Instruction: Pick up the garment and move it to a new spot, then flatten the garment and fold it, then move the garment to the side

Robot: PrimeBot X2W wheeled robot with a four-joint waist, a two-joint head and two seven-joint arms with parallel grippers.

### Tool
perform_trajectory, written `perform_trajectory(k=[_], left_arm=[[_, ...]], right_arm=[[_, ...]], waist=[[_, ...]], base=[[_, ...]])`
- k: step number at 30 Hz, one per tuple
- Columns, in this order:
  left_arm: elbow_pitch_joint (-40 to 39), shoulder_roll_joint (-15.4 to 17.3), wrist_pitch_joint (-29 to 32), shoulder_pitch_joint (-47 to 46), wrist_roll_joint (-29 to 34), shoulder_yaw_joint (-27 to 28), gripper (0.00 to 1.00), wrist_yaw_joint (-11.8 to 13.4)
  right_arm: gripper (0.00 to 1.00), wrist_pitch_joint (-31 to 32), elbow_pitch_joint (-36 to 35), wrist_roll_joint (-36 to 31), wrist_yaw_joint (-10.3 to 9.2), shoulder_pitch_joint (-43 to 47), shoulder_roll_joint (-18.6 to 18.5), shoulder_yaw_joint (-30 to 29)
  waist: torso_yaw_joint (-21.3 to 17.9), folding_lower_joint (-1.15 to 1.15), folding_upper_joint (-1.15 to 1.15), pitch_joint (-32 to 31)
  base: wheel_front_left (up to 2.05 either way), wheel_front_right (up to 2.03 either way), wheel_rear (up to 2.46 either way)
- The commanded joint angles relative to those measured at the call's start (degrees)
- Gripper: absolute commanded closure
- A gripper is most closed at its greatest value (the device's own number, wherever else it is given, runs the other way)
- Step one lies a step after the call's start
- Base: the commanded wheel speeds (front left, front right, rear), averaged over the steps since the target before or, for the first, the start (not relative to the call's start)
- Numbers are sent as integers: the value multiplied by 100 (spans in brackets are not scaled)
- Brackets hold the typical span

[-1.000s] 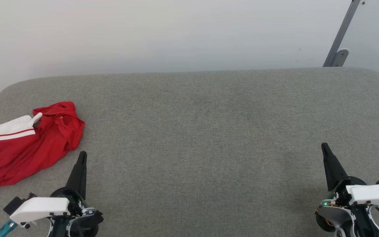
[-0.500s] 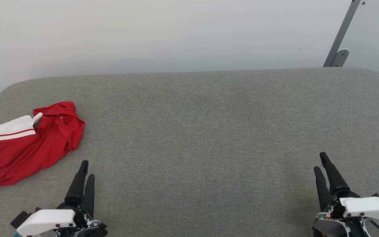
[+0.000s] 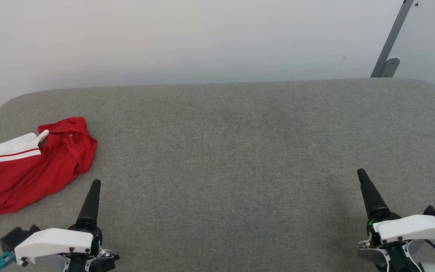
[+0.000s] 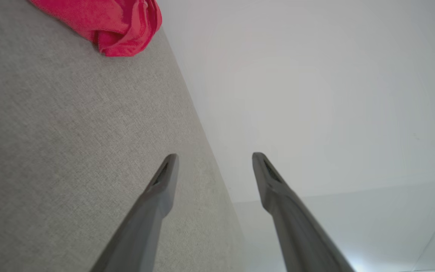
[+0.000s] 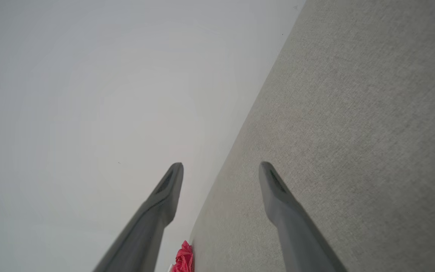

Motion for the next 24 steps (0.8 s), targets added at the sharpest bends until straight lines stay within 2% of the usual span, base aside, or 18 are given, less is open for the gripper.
perform_trajectory(k=[1,9,24], left_arm=[[-163,120,-84,-68,345,-86,0,104],[-343,284,-275,-3,1175,-329,0,363],[-576,425,-589,133,2217,-489,0,447]], right_arm=[[0,1,-88,-343,8,-162,-37,40],[0,-12,-173,-1149,9,-159,-56,154],[0,-220,-319,-2236,10,-192,-61,254]], waist=[[-1,0,0,-4],[-6,0,0,-16],[-17,0,0,-30]], base=[[0,0,0],[0,0,0],[0,0,0]])
